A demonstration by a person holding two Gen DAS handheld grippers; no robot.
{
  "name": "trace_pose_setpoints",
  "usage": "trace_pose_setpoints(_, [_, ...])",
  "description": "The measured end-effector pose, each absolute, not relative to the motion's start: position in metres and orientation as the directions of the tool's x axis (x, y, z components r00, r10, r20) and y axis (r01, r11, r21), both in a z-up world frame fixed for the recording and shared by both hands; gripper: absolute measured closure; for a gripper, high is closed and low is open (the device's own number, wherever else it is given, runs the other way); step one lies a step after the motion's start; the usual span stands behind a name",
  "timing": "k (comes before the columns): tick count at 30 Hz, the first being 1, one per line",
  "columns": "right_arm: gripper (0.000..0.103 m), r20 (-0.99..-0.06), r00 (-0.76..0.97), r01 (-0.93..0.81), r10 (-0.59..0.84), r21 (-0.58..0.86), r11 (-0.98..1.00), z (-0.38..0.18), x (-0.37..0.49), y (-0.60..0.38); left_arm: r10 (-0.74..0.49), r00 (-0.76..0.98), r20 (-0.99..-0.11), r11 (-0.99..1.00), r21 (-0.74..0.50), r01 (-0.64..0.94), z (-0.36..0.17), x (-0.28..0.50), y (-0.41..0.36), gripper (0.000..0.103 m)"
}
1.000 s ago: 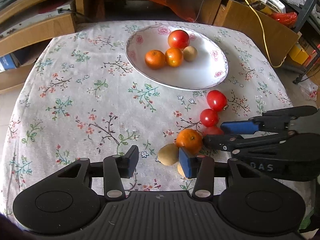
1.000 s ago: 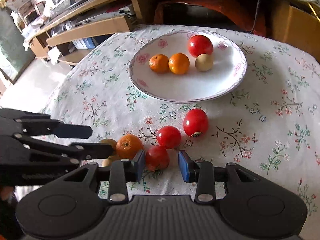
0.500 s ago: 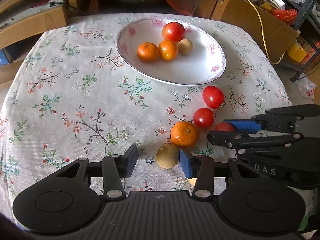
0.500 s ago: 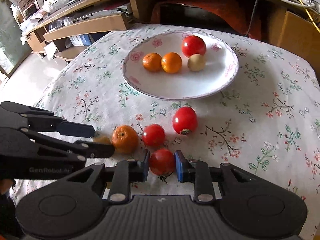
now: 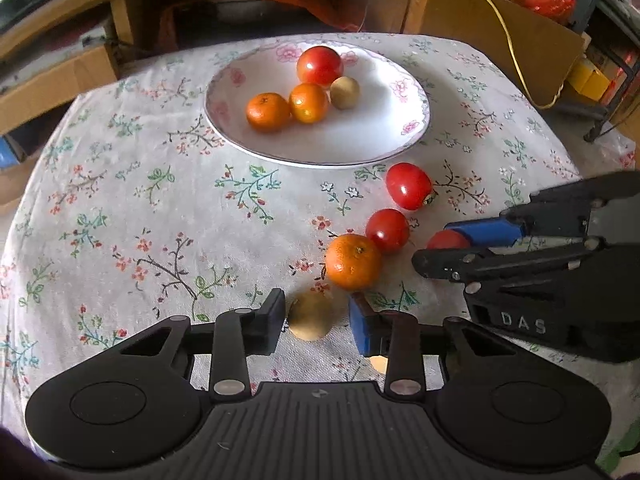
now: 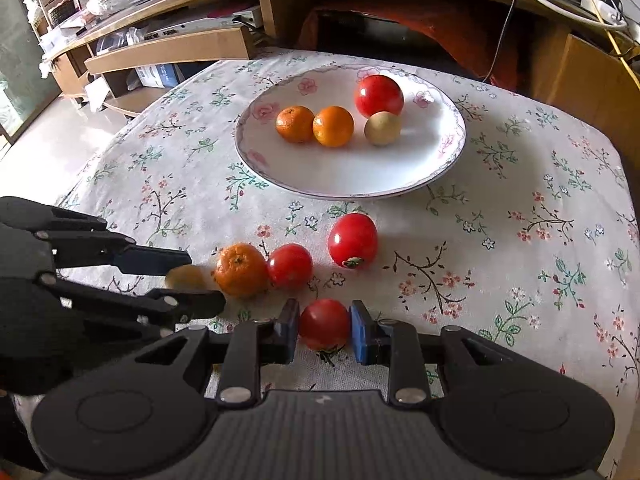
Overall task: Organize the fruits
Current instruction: 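Grasp a small red tomato with the right gripper while the left gripper grasps a small brown kiwi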
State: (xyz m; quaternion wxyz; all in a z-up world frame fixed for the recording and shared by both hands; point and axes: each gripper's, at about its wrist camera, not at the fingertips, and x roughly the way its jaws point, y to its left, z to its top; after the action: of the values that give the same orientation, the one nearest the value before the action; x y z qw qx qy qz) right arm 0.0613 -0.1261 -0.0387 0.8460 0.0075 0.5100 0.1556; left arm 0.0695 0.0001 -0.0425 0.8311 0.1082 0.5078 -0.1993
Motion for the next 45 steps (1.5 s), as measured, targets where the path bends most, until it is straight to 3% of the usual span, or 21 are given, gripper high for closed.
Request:
trace_pose_setpoints(11, [0.074, -0.851, 0.446, -0.29, 0.278, 0.157, 0.944, -0.0387, 0.0574, -0.1278, -0.214, 0.429, -0.878, 0.884, 0.013, 0.467, -0.0435, 0.0644, -0.0032, 0.057])
trace_pose_setpoints(21, [0.066, -0.845, 0.437, -0.32, 0.308, 0.174, 0.931, -0.0384, 0.0532, -0.1311, -0.198, 0.424, -0.884, 0.89, 0.019, 0.455, -0.0425, 0.0646, -0.0013, 0.056])
trace_pose_setpoints(26, [0.067, -0.841, 0.455, -0.314, 0.292, 0.156, 0.937, -0.0397, 0.0528, -0.1315, -0.199, 0.423, -0.884, 0.889, 0.02, 0.458, -0.0421, 0.0635, -0.0013, 0.056])
trace_pose_setpoints(29, [0.073, -0.85, 0.458, -0.324, 0.26, 0.113, 0.939, -0.0394, 0.0527, -0.1265, -0.201, 0.422, -0.884, 0.889, 0.016, 0.457, -0.0418, 0.0641, 0.0004, 0.058])
trace_pose_setpoints(45, [0.073, -0.848, 0.457, -0.327, 0.269, 0.121, 0.937, -0.0402, 0.0532, -0.1306, -0.195, 0.431, -0.881, 0.889, 0.027, 0.457, -0.043, 0.0616, 0.0, 0.056])
